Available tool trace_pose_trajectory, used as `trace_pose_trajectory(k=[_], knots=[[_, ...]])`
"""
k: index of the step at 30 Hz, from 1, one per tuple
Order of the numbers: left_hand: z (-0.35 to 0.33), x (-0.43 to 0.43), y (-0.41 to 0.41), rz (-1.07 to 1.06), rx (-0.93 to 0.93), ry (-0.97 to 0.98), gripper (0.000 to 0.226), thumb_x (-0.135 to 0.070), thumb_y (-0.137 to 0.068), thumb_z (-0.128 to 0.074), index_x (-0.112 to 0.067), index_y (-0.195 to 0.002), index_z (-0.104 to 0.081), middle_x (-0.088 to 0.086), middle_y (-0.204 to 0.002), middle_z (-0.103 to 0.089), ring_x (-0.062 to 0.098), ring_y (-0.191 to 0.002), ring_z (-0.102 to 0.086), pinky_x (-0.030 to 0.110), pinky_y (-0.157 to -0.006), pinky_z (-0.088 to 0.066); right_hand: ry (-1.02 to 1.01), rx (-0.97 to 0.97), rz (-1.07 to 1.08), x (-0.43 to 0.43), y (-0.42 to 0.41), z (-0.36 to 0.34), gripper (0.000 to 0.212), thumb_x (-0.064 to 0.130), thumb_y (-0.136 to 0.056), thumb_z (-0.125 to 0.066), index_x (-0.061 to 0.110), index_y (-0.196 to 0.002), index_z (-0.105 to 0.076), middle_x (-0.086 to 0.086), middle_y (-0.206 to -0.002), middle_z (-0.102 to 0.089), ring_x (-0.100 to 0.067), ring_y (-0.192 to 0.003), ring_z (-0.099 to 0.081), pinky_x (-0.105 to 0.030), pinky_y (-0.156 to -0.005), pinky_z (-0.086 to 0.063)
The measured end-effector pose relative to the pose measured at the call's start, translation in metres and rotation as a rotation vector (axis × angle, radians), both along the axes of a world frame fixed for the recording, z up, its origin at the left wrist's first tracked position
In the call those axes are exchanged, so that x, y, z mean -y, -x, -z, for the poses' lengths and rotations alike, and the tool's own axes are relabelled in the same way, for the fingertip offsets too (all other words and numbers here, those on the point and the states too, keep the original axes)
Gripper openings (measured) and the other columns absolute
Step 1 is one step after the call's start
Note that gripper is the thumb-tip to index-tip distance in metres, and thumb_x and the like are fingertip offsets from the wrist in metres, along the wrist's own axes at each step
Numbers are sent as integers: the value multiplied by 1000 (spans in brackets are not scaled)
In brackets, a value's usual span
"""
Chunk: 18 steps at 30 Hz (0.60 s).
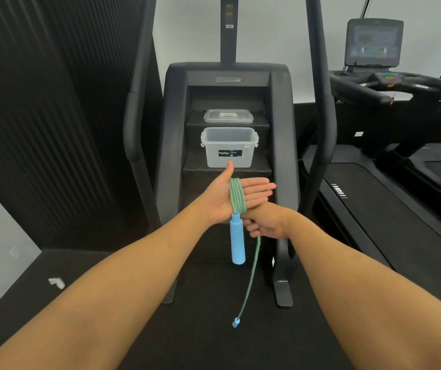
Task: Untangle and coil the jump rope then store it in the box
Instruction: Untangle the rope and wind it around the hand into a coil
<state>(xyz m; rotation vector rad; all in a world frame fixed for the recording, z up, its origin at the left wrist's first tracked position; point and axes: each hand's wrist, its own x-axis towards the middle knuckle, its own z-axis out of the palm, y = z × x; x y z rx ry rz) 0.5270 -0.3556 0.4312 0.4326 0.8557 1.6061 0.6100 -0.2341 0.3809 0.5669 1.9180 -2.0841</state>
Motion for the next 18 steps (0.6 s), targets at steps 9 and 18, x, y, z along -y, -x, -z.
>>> trace_pose_trajectory(k=[9, 18], knots=[[18, -3, 24, 0, -233, 267, 88, -73, -100, -27, 0, -140, -57, 18, -136, -67, 34, -131, -60, 46, -113, -46, -291, 183, -381, 10, -6, -49, 12, 19, -101, -60, 13, -108, -68, 2, -68, -48, -7, -54, -33, -18, -53, -33], [24, 1, 22, 444, -494, 408, 138, -102, -66, -9, 4, -143, -53, 20, -138, -65, 29, -137, -56, 49, -123, -31, -516, 86, -354, -16, 0, -92, 25, 31, -97, -66, 7, -92, -70, 2, -60, -38, -9, -53, -32, -21, -55, -35]])
